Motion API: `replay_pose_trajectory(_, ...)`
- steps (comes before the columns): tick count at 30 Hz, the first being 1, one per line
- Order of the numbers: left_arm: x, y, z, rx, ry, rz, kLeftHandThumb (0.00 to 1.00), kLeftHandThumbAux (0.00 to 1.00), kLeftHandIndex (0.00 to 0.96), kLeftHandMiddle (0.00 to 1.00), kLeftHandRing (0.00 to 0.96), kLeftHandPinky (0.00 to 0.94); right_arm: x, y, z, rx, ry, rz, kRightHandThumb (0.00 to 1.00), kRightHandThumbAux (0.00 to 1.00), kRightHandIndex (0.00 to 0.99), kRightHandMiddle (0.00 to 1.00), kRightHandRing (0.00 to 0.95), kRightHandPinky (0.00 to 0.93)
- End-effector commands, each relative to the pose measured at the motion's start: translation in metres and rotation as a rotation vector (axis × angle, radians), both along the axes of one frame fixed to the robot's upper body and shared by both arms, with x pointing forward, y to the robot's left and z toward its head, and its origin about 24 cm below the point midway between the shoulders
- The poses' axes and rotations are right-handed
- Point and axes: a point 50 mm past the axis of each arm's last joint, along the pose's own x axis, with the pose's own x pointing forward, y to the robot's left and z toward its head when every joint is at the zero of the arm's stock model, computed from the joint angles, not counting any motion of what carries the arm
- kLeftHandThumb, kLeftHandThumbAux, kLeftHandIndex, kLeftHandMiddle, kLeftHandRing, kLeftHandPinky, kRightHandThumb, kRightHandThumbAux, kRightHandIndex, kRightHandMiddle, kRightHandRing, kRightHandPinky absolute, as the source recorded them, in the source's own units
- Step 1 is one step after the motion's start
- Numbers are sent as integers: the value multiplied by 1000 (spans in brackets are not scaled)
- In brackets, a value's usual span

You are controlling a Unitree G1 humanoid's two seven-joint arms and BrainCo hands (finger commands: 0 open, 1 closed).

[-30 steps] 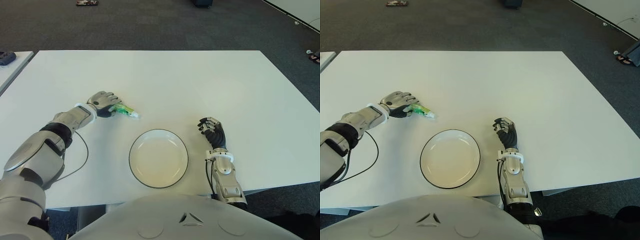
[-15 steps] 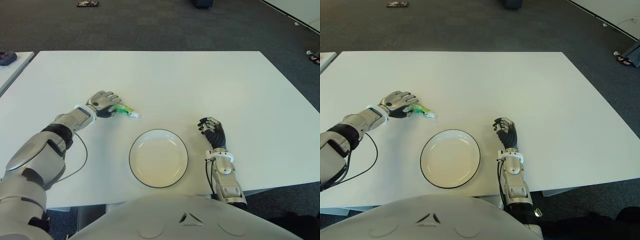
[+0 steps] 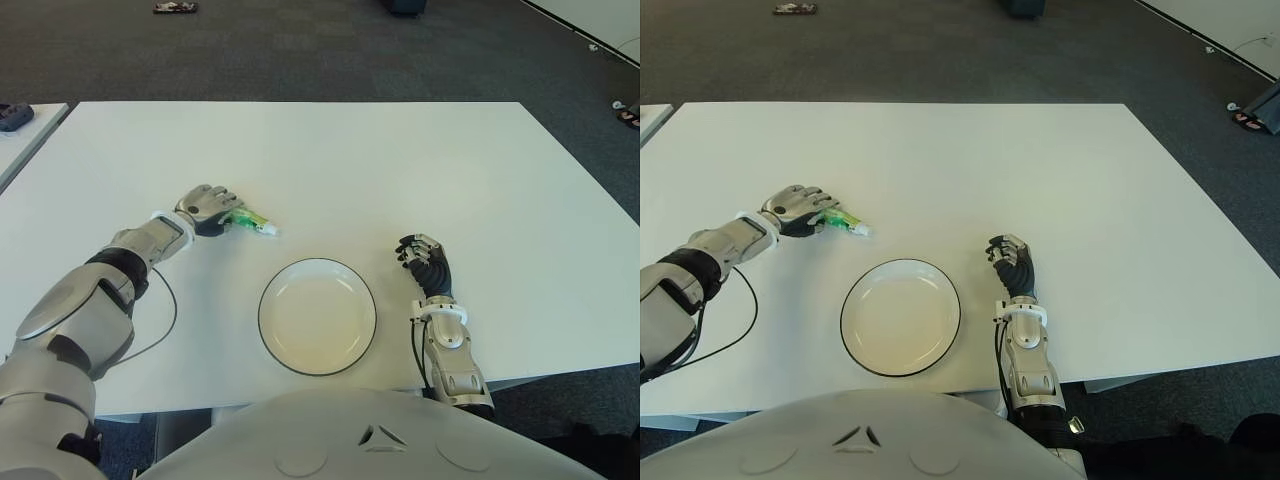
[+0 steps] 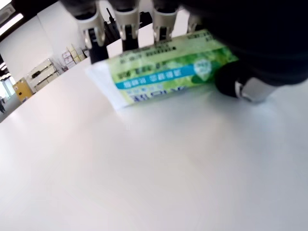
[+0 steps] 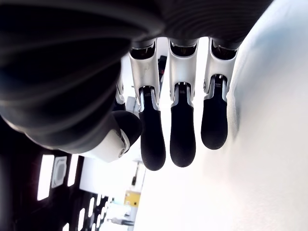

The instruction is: Put the toothpaste on the table into the plate.

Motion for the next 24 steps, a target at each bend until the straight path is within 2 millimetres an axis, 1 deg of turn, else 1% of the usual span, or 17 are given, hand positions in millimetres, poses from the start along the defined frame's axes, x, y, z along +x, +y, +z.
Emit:
replay_pose_trajectory(1,-51,3,-48,32,262,3,634,454,224,206,197,275,1,1,-1,2,11,-2,708,730,429,542,541,544)
replay_pose_trajectory(2,-51,3,-48,24,259,4,656,455,253,230,222,298,1,1,-1,3,11,-2,708,730,429,543,541,541)
replay_pose_trajectory(4,-51,3,-47,15,256,4,676,456,279,252,244,318,1,1,-1,5,12,-4,708,730,429,543,541,539)
replay_pose_trajectory(5,-51,4,-46,12,255,5,688,456,295,283,275,341,1,1,-1,5,12,-4,708,730,429,543,540,536)
replay_pose_trajectory(6,-51,4,-46,9,257,6,692,456,301,295,286,349,1,1,-1,6,12,-5,708,730,429,542,540,534)
replay_pose_trajectory(8,-51,5,-45,9,269,12,715,453,344,373,367,417,1,1,-1,8,13,-7,709,729,429,540,536,527)
replay_pose_trajectory(11,-50,5,-45,16,287,18,727,451,378,438,433,478,1,1,-1,7,14,-7,709,730,429,537,533,525)
replay_pose_trajectory(14,-49,5,-44,17,297,17,727,452,412,527,529,558,1,0,-1,5,14,-7,709,730,428,535,533,539)
replay_pose_trajectory(19,-48,5,-43,10,310,22,729,453,421,592,597,610,2,0,-1,3,13,-6,708,730,428,535,535,543)
replay_pose_trajectory(20,-47,5,-43,7,313,25,732,463,415,617,624,636,1,0,-1,2,13,-7,708,730,428,535,534,542)
replay_pose_trajectory(24,-46,5,-42,-1,333,46,739,500,384,673,681,698,1,0,-1,0,13,-6,708,730,428,534,533,539)
